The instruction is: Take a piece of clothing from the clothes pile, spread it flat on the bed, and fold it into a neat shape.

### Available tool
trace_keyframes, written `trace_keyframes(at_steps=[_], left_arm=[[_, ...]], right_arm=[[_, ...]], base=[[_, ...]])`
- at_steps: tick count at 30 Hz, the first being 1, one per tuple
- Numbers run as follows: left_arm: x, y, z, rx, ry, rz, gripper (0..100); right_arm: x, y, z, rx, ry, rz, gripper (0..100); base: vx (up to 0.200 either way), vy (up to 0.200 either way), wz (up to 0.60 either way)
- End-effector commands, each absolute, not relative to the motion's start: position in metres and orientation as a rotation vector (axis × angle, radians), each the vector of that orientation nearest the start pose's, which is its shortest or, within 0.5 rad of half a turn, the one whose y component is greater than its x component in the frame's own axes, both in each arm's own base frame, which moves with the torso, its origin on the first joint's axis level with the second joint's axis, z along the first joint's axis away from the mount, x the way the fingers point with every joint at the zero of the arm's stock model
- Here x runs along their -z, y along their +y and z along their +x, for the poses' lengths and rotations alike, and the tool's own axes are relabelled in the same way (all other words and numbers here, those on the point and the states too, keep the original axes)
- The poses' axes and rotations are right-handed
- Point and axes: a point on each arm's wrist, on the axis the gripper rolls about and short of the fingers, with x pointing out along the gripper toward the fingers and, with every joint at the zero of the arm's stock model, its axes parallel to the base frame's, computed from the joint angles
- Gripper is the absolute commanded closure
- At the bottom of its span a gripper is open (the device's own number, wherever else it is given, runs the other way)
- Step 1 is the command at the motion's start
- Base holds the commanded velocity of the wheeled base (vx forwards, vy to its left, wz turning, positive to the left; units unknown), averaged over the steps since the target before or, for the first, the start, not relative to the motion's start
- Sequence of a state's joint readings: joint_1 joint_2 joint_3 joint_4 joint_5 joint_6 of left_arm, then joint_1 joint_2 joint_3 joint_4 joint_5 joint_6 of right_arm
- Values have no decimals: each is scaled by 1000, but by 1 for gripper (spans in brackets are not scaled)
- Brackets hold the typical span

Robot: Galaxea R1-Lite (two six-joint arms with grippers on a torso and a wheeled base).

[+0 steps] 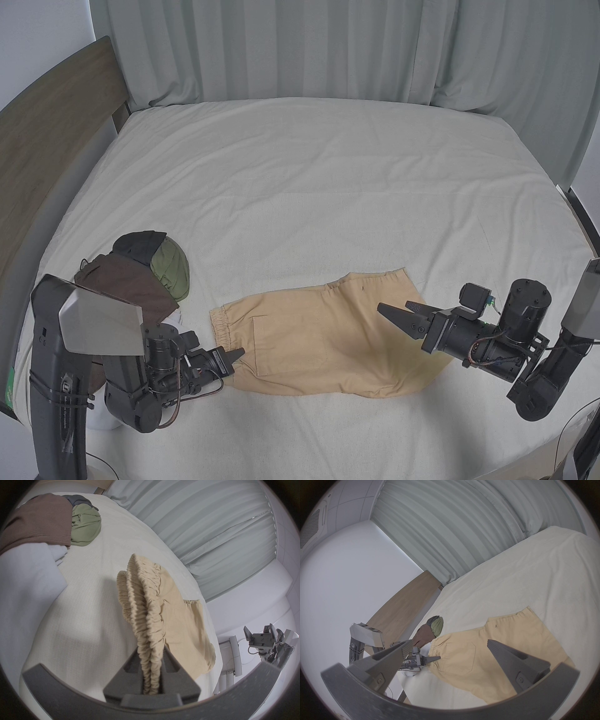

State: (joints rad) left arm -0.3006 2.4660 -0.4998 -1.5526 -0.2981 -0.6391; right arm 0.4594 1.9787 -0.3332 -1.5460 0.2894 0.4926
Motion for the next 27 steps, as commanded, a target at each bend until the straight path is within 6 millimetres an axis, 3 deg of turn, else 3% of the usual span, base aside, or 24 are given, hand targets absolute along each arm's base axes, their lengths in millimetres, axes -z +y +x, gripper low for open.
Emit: trace_keyframes(at_steps=[1, 27], left_arm=[[35, -101, 310, 434, 577, -613, 100], [-10, -58, 290, 501, 539, -650, 100]], right_arm=[[-85, 131, 250, -706, 287, 460, 0], [-81, 129, 252, -697, 299, 459, 0]], base=[[0, 0, 0], [0, 0, 0]])
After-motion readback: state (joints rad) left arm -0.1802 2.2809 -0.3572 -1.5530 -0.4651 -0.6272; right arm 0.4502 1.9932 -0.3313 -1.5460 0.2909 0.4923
